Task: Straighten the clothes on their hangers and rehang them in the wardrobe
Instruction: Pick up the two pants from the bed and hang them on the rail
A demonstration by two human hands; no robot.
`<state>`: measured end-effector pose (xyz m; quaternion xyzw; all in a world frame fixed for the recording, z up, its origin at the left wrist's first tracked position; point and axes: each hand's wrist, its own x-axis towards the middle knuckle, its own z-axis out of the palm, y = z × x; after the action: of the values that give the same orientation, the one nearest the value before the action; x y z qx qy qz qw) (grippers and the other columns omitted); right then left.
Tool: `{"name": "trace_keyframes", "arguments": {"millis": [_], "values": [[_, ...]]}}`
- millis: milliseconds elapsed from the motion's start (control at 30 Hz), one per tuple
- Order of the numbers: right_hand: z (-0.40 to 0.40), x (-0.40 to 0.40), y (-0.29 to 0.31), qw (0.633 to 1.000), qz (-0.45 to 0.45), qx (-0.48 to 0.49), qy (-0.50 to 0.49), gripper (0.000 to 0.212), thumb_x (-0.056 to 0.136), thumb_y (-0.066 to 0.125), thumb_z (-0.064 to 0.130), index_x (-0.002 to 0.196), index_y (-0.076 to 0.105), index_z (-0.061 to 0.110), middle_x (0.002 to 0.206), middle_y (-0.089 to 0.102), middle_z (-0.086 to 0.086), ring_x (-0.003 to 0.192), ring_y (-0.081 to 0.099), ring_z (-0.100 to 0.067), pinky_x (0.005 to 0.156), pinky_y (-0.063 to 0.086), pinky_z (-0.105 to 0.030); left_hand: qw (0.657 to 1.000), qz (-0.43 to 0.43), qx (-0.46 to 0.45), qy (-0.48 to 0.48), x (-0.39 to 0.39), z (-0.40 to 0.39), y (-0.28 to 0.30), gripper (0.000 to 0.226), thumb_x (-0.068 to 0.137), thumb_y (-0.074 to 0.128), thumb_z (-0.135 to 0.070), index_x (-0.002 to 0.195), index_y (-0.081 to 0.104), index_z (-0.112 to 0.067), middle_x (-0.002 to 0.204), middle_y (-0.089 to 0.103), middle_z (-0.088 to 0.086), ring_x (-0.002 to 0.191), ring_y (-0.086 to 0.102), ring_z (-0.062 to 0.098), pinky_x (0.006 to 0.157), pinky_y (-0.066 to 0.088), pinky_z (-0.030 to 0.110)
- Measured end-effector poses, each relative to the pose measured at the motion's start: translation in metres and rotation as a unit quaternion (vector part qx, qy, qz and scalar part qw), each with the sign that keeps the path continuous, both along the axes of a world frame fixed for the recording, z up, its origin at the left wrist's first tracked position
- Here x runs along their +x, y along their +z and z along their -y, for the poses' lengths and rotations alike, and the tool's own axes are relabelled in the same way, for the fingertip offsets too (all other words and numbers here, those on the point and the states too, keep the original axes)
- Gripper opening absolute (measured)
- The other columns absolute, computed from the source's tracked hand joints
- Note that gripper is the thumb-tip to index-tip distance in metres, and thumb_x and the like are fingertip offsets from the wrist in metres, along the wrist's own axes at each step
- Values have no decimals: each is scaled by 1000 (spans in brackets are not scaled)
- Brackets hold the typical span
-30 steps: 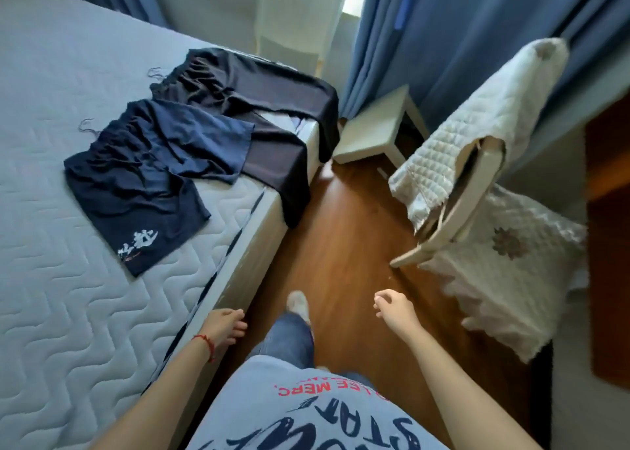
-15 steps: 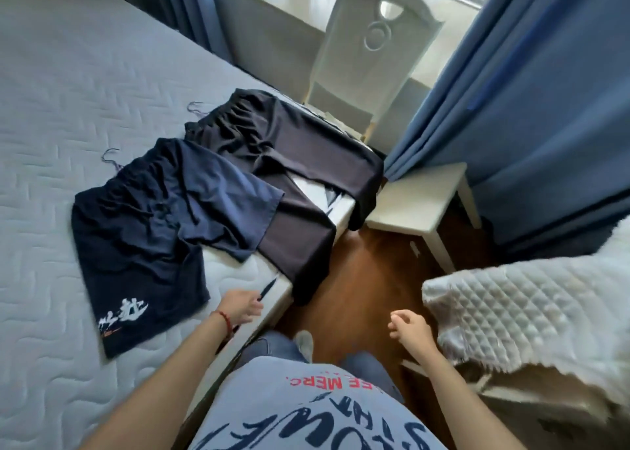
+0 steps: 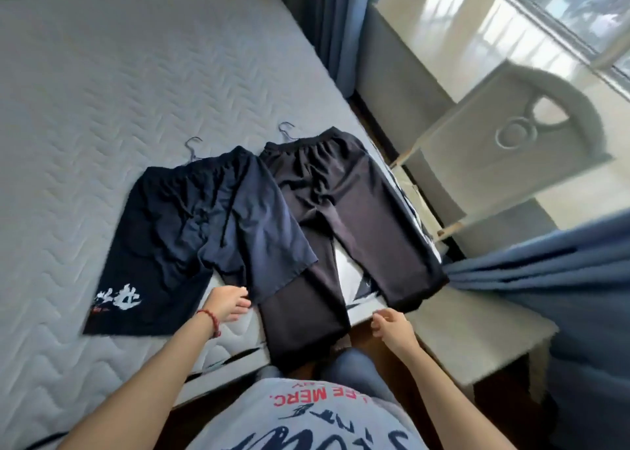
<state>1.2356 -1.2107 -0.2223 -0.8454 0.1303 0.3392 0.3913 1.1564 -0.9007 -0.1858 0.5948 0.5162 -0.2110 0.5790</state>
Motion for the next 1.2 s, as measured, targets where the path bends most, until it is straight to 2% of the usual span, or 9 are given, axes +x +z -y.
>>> {"name": "trace_keyframes", "arguments": {"millis": [100, 200, 367, 533, 733, 867, 933, 1000, 1200], "values": [[-10, 69, 8, 997, 4, -3, 77, 15, 88, 51, 11, 82, 62, 19, 67, 63, -1, 65, 62, -23, 68, 51, -28, 997, -15, 10, 77, 6, 2, -3, 18, 93, 48, -15, 77, 53, -9, 71, 58, 10, 61, 52, 20, 57, 37, 25], [-32, 133, 7, 991, 18, 2, 133, 14, 85, 53, 16, 80, 64, 21, 68, 65, -1, 85, 66, -36, 82, 53, -46, 991, -11, 28, 128, 23, 1, 0, 15, 92, 47, -13, 80, 54, -8, 68, 56, 9, 59, 50, 19, 56, 35, 24], [-97, 195, 18, 983, 24, 32, 179, 13, 89, 51, 15, 95, 63, 15, 73, 65, -4, 61, 62, -10, 62, 46, -19, 986, 6, 63, 154, 54, -20, 4, 16, 92, 48, -14, 77, 54, -13, 69, 58, 6, 54, 55, 12, 55, 36, 22], [-164, 229, -2, 983, -5, 76, 168, 19, 92, 49, 12, 103, 63, 5, 81, 63, -11, 60, 58, -15, 62, 45, -22, 984, 37, 95, 146, 87, -67, -10, 10, 94, 45, -14, 91, 54, -11, 72, 59, 5, 63, 54, 15, 57, 38, 23], [-250, 270, -44, 983, 11, 90, 161, 12, 91, 48, 12, 95, 60, 13, 83, 64, -11, 64, 57, -18, 65, 45, -24, 980, 59, 159, 108, 135, -156, -61, 16, 93, 47, -16, 98, 60, -7, 82, 63, 11, 68, 57, 17, 60, 43, 24], [-317, 306, -85, 977, 57, 78, 192, 20, 89, 49, 15, 99, 64, 7, 78, 66, -7, 71, 64, -24, 84, 51, -40, 968, 69, 225, 91, 169, -230, -110, 14, 90, 50, -18, 88, 63, -13, 84, 68, 10, 82, 63, 26, 75, 49, 33], [-349, 326, -107, 972, 83, 69, 209, 23, 89, 48, 18, 99, 65, 7, 84, 68, -10, 86, 65, -31, 89, 50, -45, 954, 77, 280, 76, 189, -263, -132, 14, 90, 50, -14, 90, 64, -15, 89, 70, 14, 89, 64, 27, 84, 48, 36], [-378, 345, -130, 970, 114, 49, 210, 26, 88, 47, 21, 102, 65, 11, 97, 70, -12, 98, 63, -31, 92, 48, -40, 930, 83, 354, 46, 211, -290, -151, 20, 90, 49, -11, 101, 65, -7, 98, 70, 15, 96, 63, 28, 88, 45, 32], [-442, 388, -202, 967, 172, -45, 181, 36, 91, 44, 31, 105, 62, 4, 111, 65, -19, 109, 56, -36, 87, 43, -36, 868, 65, 486, -80, 256, -359, -220, 30, 90, 48, -9, 117, 59, -2, 120, 58, 23, 113, 52, 39, 98, 40, 43]]}}
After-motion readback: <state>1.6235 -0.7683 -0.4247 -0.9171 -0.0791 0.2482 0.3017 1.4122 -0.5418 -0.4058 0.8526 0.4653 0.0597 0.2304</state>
